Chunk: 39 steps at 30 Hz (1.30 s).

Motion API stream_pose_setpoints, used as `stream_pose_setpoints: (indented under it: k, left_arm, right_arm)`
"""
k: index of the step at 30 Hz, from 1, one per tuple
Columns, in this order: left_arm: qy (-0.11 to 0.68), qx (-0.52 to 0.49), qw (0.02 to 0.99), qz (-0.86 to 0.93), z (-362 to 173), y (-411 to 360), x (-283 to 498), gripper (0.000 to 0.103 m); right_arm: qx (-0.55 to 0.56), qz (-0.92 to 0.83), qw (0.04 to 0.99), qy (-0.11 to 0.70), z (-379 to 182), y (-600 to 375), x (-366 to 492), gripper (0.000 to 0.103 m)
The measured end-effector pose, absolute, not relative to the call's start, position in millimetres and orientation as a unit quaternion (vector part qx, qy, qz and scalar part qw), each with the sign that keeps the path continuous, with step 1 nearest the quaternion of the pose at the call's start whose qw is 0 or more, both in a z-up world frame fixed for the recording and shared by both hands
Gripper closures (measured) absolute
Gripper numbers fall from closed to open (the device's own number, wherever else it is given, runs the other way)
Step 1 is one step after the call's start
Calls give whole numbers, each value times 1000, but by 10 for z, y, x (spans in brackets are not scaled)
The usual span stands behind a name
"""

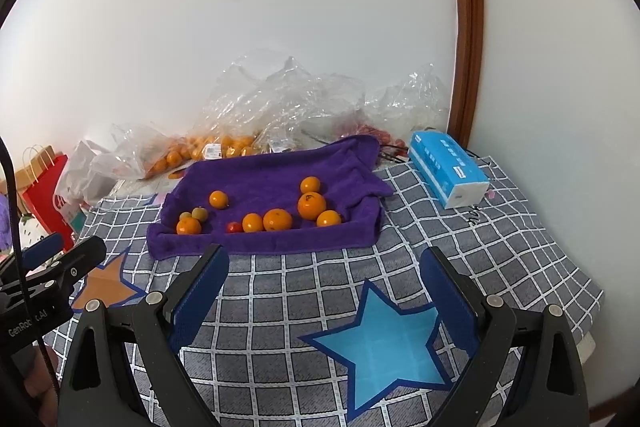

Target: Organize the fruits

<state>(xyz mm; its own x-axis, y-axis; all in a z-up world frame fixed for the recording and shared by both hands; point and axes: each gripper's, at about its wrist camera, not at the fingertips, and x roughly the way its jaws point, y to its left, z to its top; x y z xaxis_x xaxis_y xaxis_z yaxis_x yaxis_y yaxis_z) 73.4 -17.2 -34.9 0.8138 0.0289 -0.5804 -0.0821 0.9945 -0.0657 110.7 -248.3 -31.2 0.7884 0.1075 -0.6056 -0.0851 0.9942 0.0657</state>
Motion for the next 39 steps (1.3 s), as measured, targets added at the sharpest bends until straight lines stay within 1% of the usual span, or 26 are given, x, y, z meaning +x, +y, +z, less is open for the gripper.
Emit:
stream_pose_setpoints:
  k: [39]
  left_arm:
    - [310,-48,949,36,-414,-146,774,13]
  right_arm:
    - [18,50,945,322,-325,-2482,1106,7]
